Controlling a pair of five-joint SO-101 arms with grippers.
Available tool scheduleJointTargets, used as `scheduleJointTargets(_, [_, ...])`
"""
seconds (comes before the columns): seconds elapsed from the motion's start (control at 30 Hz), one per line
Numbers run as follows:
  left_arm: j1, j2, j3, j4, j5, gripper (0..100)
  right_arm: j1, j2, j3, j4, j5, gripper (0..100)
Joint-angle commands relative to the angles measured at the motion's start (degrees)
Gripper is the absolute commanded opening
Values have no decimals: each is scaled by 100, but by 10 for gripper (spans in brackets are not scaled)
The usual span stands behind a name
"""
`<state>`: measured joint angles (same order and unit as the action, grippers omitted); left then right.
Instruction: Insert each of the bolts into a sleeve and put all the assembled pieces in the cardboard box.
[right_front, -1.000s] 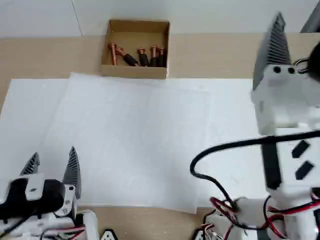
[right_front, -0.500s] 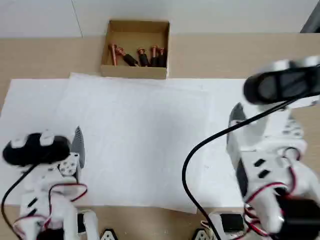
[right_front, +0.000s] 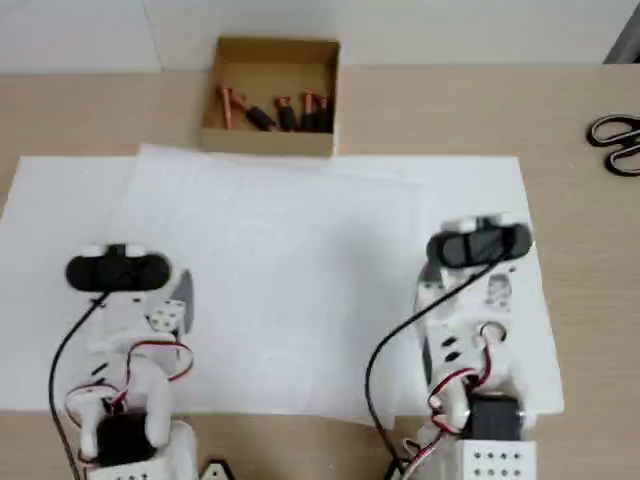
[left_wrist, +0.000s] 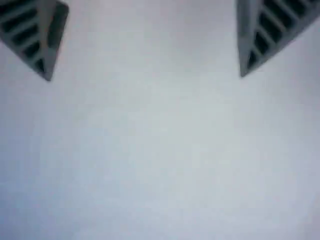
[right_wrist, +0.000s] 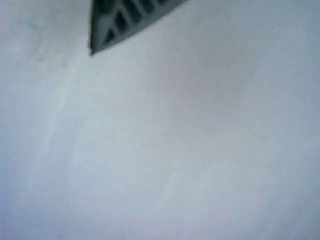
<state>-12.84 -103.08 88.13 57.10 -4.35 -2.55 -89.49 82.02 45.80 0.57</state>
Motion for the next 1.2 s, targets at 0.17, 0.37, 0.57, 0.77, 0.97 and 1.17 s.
scheduleJointTargets(0.17, [730,-70,295,-141,-26,227,31,-1305,1222,-215,62,242])
scheduleJointTargets(0.37, [686,-70,796,-492,-35,227,22,-1437,1442,-92,26,242])
scheduleJointTargets(0.57, [695,-70,796,-492,-35,227,13,-1402,1442,92,26,242])
scheduleJointTargets(0.77, [712,-70,796,-484,-35,227,13,-1446,1442,752,26,242])
scheduleJointTargets(0.97, [721,-70,796,-492,-44,227,-4,-1446,1442,752,44,242])
scheduleJointTargets(1.17, [721,-70,796,-492,-44,227,-4,-1446,1442,752,53,242])
